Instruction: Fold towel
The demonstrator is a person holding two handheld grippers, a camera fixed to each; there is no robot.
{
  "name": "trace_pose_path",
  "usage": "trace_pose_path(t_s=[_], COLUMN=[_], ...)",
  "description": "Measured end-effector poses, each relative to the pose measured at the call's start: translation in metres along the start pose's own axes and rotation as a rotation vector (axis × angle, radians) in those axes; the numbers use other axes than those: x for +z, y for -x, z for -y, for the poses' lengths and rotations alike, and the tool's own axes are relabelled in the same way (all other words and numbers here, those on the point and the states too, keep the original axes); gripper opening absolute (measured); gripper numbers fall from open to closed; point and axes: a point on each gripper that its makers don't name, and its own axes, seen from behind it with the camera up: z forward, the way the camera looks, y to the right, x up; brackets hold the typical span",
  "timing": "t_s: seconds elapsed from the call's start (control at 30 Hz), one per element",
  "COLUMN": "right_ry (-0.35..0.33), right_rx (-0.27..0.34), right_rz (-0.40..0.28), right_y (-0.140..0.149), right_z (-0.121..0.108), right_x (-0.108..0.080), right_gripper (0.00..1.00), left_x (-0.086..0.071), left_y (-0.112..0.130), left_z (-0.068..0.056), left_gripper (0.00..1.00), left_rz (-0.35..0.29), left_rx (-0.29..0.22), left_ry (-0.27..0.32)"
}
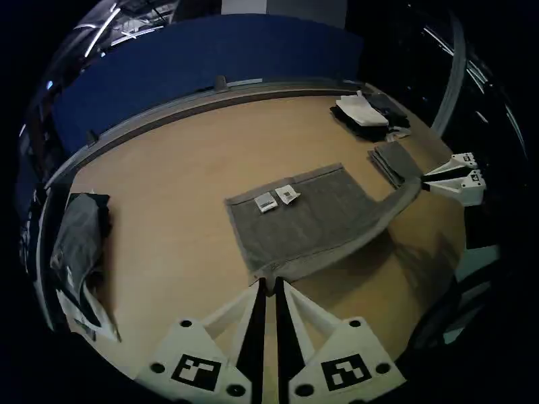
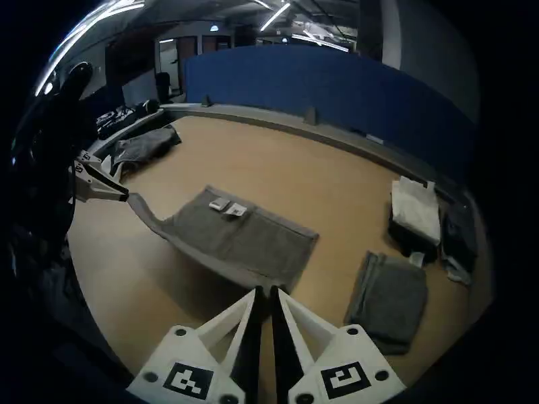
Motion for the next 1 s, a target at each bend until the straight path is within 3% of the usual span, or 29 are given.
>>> trace_pose_path(t_s=[0.47, 1.0], right_ry=[0.008, 0.015], right_rx=[0.027, 0.030], right_rz=[0.007, 0.053], right_y=[-0.017, -0.019], right_z=[-0.025, -0.043], right_x=[0.034, 0.075], right_gripper=[0.09, 0.09], left_x=[0.033, 0.077], left_y=[-0.032, -0.041], left_z=[0.018, 0.037], left_gripper=[0.09, 0.09], left_rz=[-0.009, 0.012], left_rx=[-0.012, 0.019], left_ry=[-0.002, -0.010])
